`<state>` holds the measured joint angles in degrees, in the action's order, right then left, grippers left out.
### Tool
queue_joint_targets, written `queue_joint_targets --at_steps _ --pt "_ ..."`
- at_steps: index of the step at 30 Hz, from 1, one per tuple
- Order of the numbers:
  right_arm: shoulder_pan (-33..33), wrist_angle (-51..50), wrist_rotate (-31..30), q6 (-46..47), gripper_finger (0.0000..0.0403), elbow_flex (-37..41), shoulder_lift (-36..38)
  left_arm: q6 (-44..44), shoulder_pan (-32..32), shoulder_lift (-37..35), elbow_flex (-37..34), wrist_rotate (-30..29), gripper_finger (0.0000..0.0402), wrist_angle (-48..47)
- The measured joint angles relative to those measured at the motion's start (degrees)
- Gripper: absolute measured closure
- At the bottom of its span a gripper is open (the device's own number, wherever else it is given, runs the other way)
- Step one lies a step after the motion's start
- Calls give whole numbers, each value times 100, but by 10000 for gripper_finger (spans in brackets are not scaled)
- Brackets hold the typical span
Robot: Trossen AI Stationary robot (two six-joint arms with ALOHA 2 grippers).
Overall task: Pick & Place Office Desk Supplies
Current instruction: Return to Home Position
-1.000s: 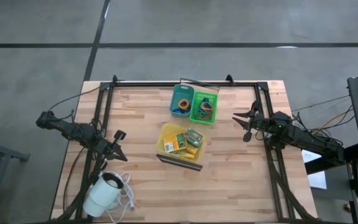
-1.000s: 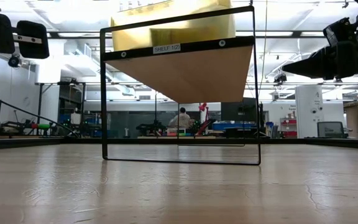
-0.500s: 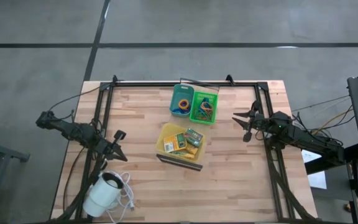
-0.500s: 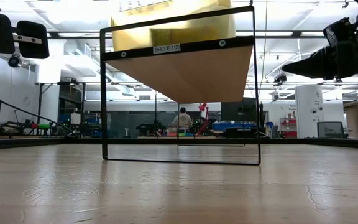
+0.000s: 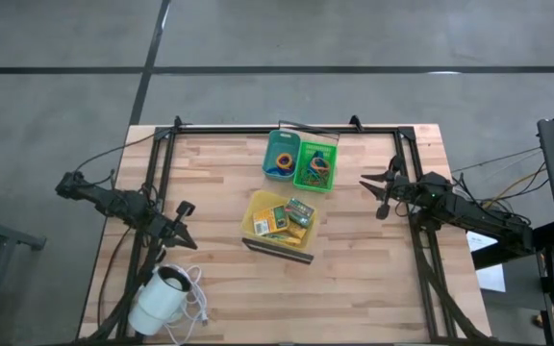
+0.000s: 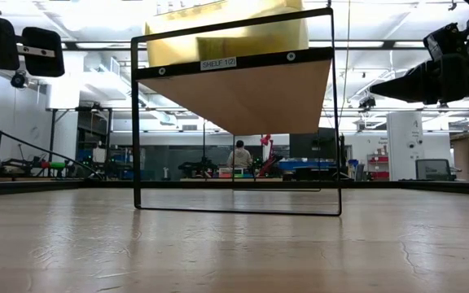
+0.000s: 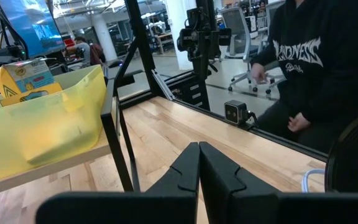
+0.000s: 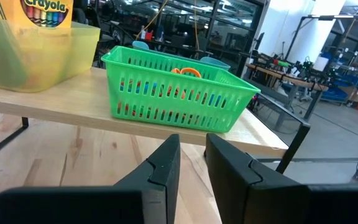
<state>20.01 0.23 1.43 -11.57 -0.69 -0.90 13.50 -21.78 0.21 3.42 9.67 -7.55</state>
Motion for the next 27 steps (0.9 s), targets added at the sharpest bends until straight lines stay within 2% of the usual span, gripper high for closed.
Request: queue_joint_targets --at_steps 15,27 --pt "0 0 0 0 312 0 1 -2 0 0 0 0 390 0" --pt "0 0 -1 0 327 0 -1 -2 0 0 0 0 390 0"
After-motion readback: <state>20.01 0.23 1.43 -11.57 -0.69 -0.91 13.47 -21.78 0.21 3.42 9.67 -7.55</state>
